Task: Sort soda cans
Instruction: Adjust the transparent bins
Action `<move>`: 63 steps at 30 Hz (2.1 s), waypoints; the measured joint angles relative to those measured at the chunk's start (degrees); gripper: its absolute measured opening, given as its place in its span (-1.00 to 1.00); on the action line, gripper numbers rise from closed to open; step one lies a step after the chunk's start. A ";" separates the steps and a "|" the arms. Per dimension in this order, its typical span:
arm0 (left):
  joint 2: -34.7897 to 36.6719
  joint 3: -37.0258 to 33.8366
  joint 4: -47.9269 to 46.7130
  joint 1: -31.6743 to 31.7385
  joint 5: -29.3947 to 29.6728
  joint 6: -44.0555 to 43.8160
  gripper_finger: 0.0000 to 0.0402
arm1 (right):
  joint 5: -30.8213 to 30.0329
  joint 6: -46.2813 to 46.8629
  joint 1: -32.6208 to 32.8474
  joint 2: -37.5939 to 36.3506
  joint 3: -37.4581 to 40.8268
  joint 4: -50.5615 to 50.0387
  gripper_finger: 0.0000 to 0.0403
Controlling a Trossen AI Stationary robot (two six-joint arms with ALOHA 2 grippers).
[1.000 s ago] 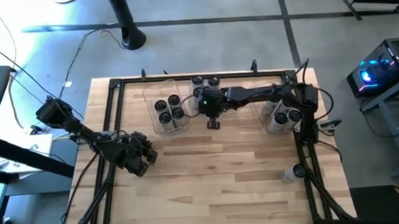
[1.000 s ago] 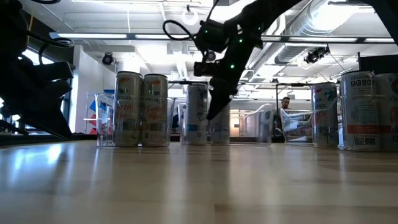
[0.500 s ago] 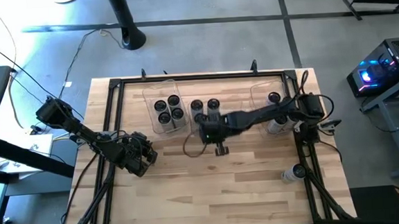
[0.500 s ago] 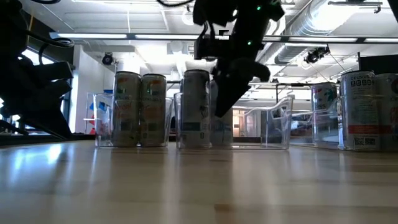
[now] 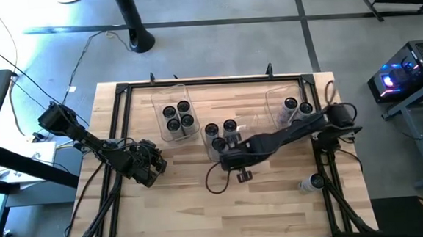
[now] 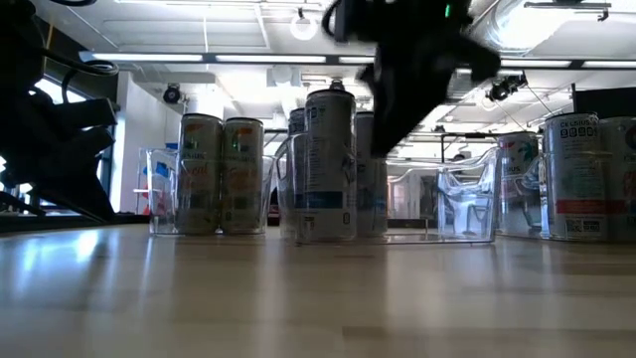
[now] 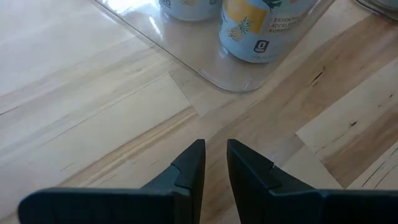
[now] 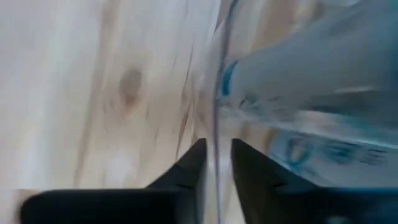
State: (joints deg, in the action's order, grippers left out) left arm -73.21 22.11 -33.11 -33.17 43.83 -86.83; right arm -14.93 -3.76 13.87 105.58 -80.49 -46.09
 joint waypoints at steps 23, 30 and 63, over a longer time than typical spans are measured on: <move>0.00 0.00 0.41 0.00 0.44 -0.02 -0.69 | -18.16 13.81 10.10 2.08 -0.34 26.20 -0.13; 0.00 0.00 0.42 0.00 0.51 -0.02 -0.69 | -18.55 19.25 7.09 3.86 -0.34 25.27 -0.13; 0.00 0.00 0.63 0.01 0.43 -0.02 -0.69 | -10.24 12.51 7.76 4.28 -0.63 17.58 -0.98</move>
State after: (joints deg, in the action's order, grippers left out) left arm -73.21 22.11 -32.48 -33.16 44.26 -86.85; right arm -25.16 8.76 21.64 109.86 -81.12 -28.51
